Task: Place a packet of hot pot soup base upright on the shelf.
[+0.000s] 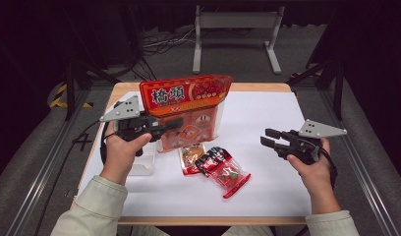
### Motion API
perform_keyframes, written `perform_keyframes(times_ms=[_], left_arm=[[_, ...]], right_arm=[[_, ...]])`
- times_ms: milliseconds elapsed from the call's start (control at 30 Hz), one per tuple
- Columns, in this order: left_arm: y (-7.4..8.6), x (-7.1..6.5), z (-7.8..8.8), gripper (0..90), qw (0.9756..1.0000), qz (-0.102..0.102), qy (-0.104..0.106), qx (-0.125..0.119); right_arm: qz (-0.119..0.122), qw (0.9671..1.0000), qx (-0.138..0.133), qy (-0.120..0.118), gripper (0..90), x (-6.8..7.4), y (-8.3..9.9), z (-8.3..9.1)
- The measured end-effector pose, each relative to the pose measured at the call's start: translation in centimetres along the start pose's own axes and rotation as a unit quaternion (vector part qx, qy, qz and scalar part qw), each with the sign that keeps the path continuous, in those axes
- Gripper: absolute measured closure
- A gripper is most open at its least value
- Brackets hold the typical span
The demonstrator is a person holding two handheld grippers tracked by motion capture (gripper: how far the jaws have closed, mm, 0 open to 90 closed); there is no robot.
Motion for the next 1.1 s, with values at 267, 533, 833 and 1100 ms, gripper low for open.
perform_keyframes(times_ms=[267,533,833,1100], left_arm=[[-0.2,1.6,2.0,71.2,0.9997,-0.003,-0.023,0.0],[-0.1,3.5,3.9,71.2,0.9988,-0.006,-0.049,0.003],[0.0,5.5,6.0,71.2,0.9971,-0.004,-0.076,-0.003],[0.1,7.2,7.4,71.2,0.9956,-0.002,-0.094,-0.008]], right_arm=[[-0.009,0.9999,-0.001,-0.006,63.1,-0.1,0.4,0.2],[-0.015,0.9999,0.007,-0.001,63.0,-0.1,1.2,0.6],[-0.025,0.9996,0.011,0.008,63.1,-0.5,1.9,1.2],[-0.032,0.9994,0.012,0.009,62.7,-0.6,2.2,1.4]])
Point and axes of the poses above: each handheld gripper's, and its own axes: z roughly backward along the jaws, y roughly out of its underside, x roughly to its left, the point moved 10 cm from there along -z, roughly forward along the jaws, and after that the axes turned 11 degrees about y, right-handed, at the moved point
